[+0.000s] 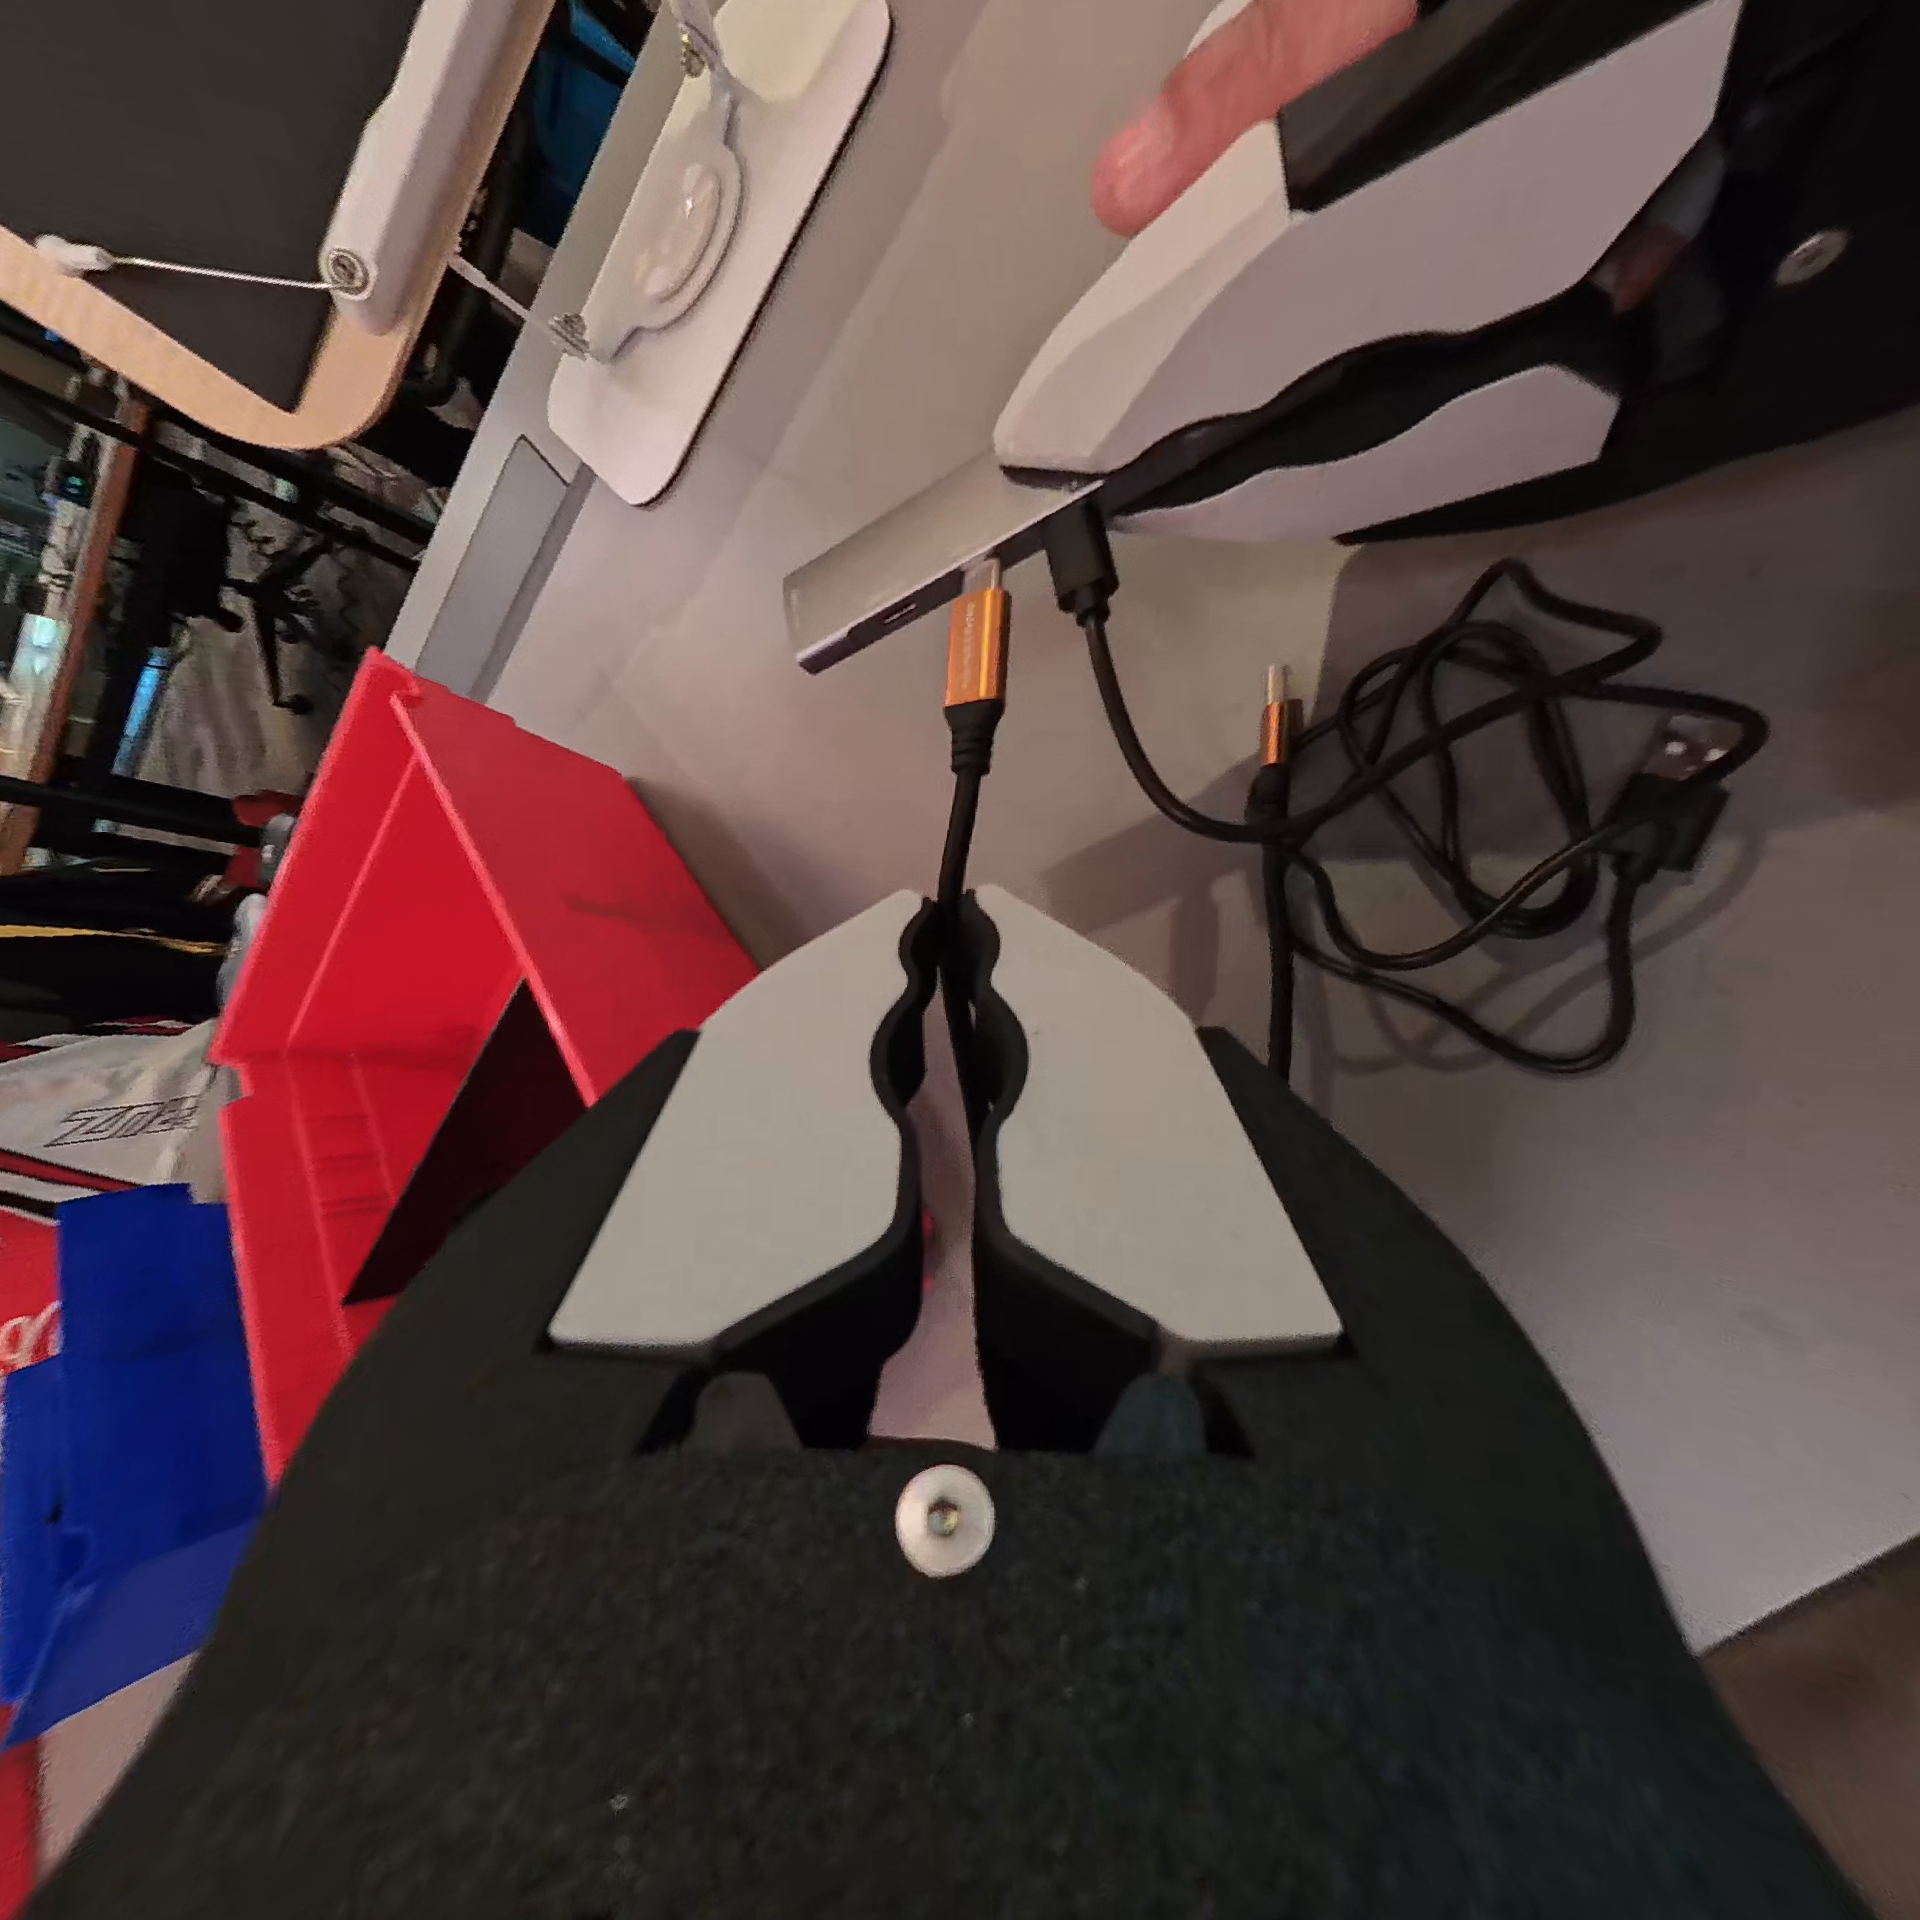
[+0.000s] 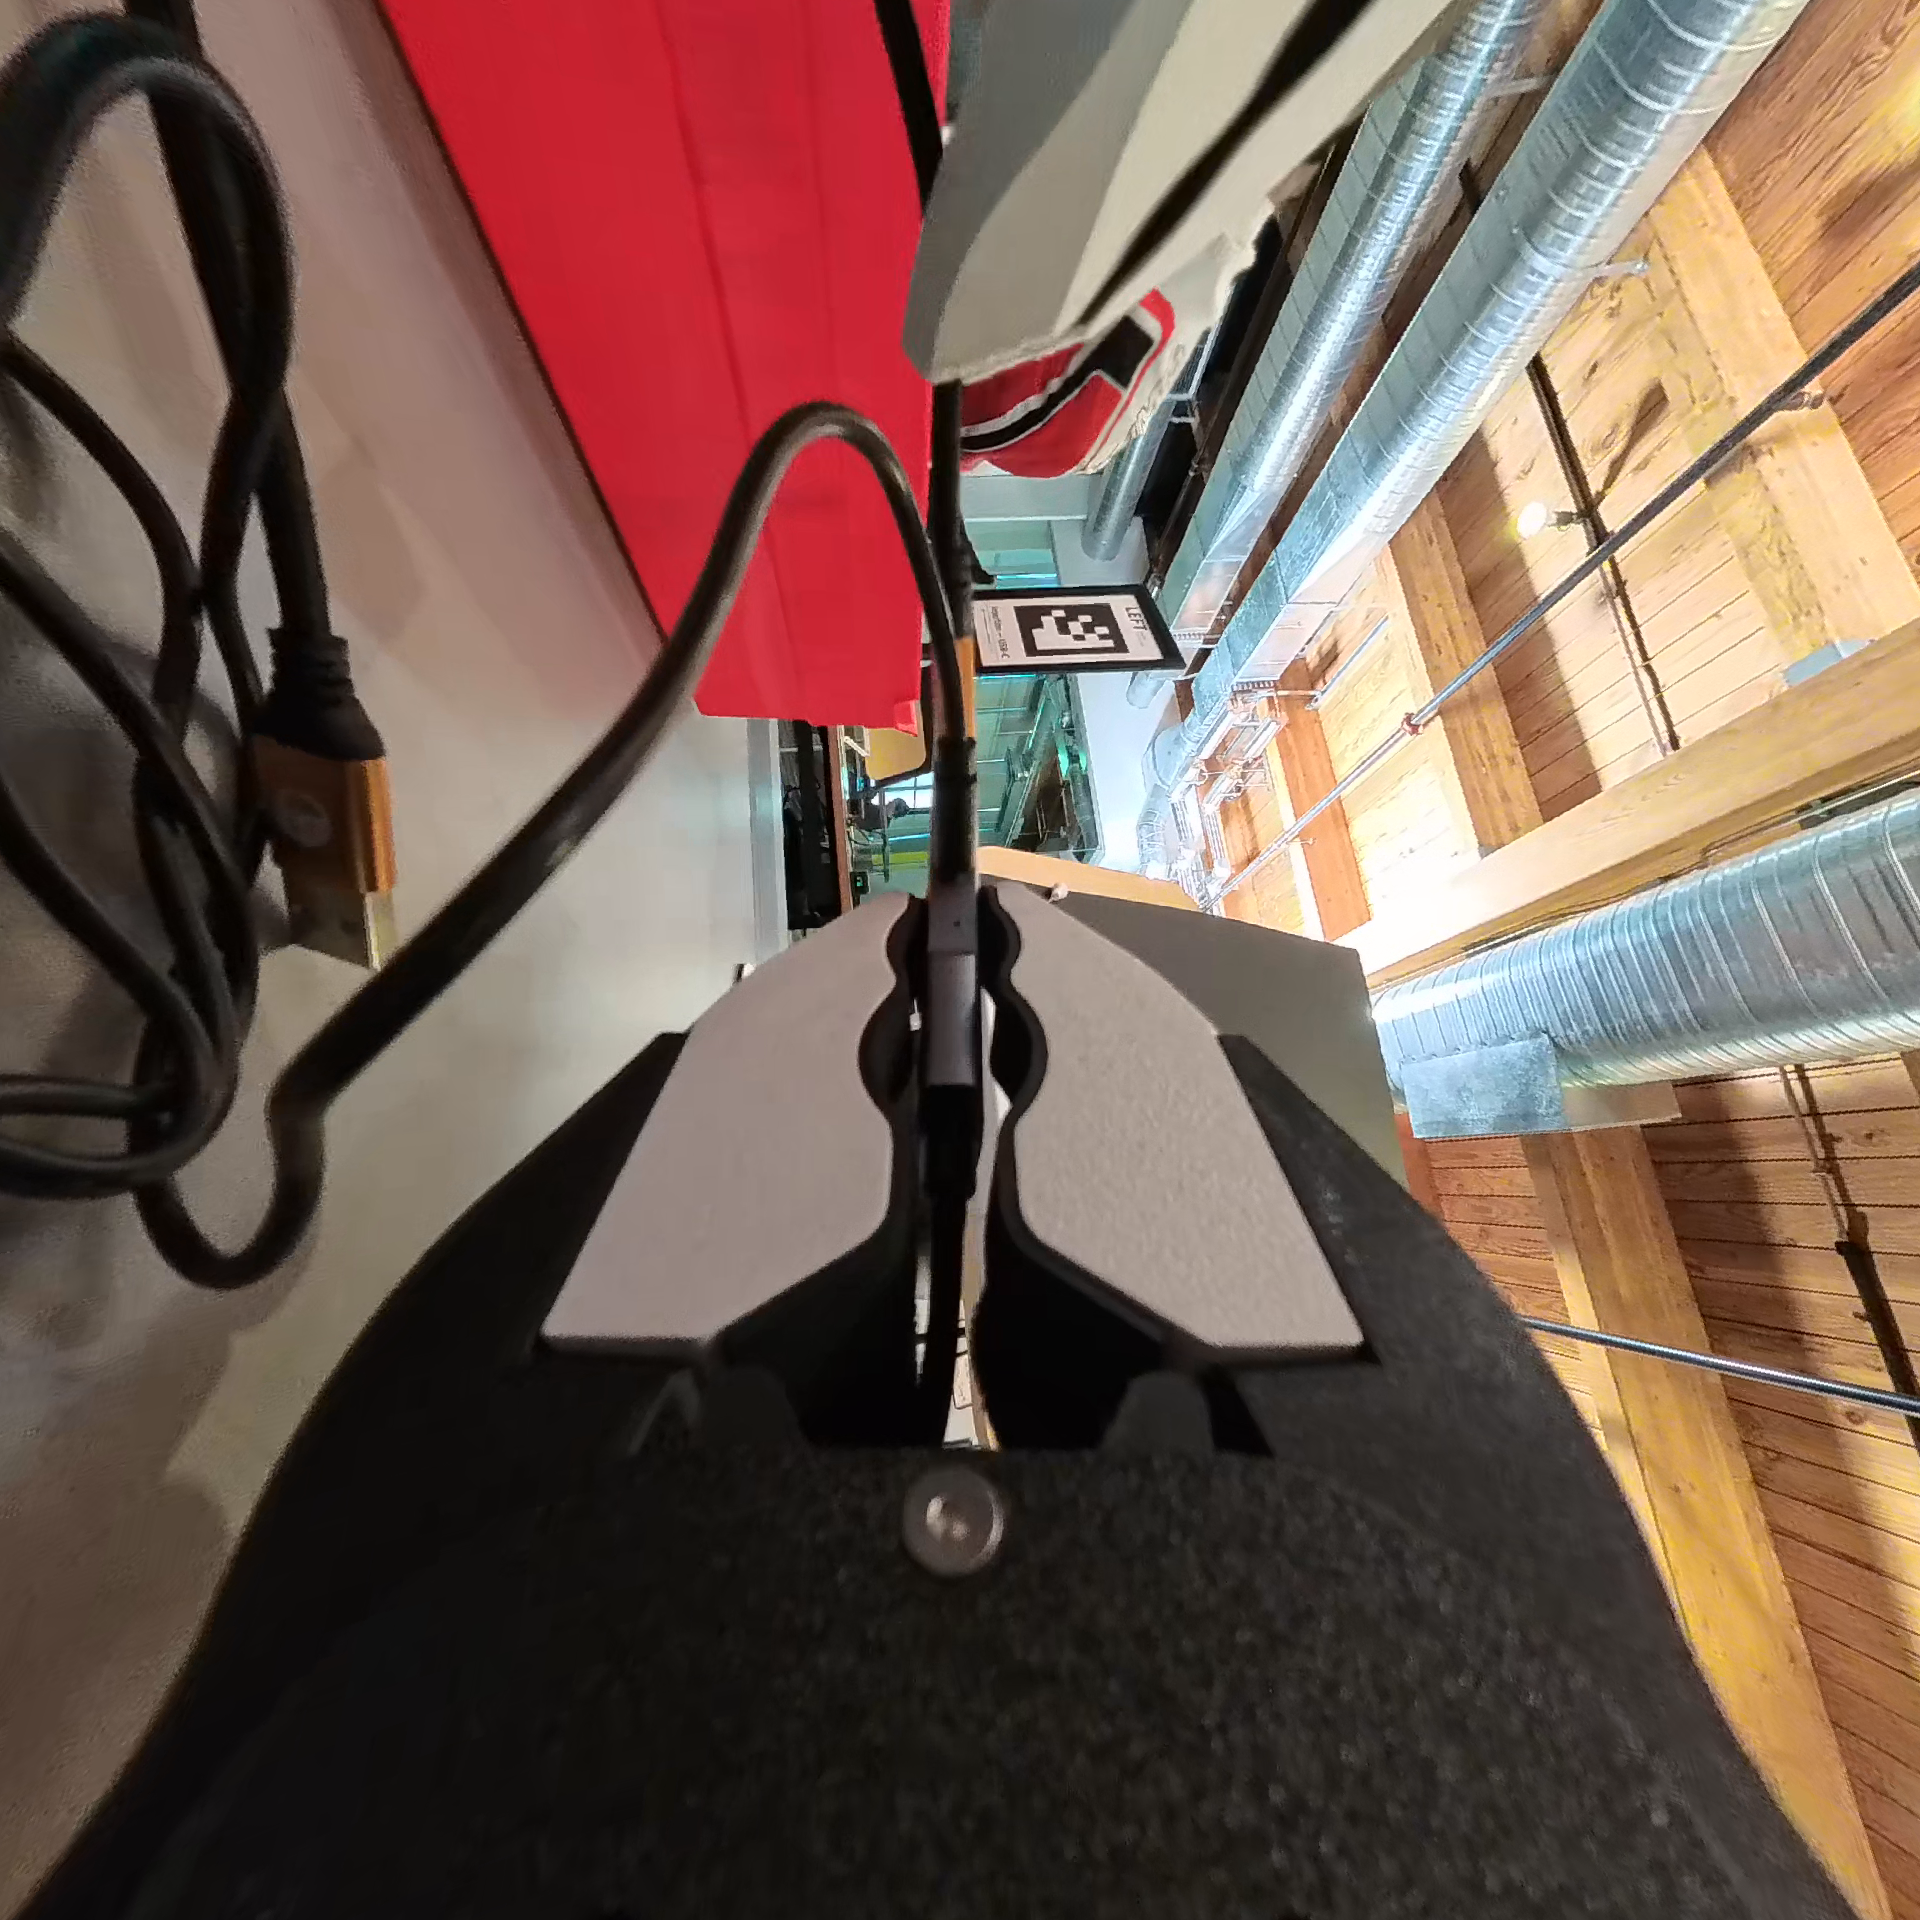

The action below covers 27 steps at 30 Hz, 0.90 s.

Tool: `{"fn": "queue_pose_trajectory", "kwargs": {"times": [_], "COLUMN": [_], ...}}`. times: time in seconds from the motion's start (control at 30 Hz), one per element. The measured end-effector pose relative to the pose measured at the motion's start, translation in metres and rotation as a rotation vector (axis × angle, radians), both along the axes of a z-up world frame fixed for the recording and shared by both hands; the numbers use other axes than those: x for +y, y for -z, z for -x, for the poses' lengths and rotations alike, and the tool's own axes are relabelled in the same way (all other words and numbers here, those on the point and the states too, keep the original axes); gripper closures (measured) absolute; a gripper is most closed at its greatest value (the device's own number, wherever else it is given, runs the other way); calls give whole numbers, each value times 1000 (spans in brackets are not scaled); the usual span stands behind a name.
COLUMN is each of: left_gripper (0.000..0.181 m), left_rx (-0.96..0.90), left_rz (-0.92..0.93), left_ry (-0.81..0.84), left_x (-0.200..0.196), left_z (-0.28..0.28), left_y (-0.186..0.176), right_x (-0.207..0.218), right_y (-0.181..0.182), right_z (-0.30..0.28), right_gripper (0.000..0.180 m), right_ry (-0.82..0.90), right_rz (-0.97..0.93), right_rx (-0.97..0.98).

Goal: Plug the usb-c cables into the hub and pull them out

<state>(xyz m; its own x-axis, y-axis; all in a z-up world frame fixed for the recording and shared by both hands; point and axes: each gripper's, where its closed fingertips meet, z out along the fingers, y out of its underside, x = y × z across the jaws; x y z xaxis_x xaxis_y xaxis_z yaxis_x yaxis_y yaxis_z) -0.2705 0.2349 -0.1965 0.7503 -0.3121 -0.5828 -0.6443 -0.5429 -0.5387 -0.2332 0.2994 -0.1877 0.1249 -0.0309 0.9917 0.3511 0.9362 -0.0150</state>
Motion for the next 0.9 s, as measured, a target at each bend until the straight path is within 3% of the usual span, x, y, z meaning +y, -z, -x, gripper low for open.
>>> {"fn": "queue_pose_trajectory", "kwargs": {"times": [0.13,0.4,0.77,0.9], "left_gripper": [178,178,178,178], "left_rx": [85,30,288,271], "left_rz": [1,-7,-6,-17], "left_ry": [-4,4,22,34], "left_x": [1,1,1,2], "left_z": [3,-3,0,-5], "left_y": [3,2,6,5], "right_x": [-1,1,1,0], "right_y": [2,6,11,11], "right_z": [0,2,4,5], "right_gripper": [171,171,171,171], "right_ry": [0,15,16,19], "right_rz": [2,9,47,62], "right_rx": [-6,-20,-34,-29]}}
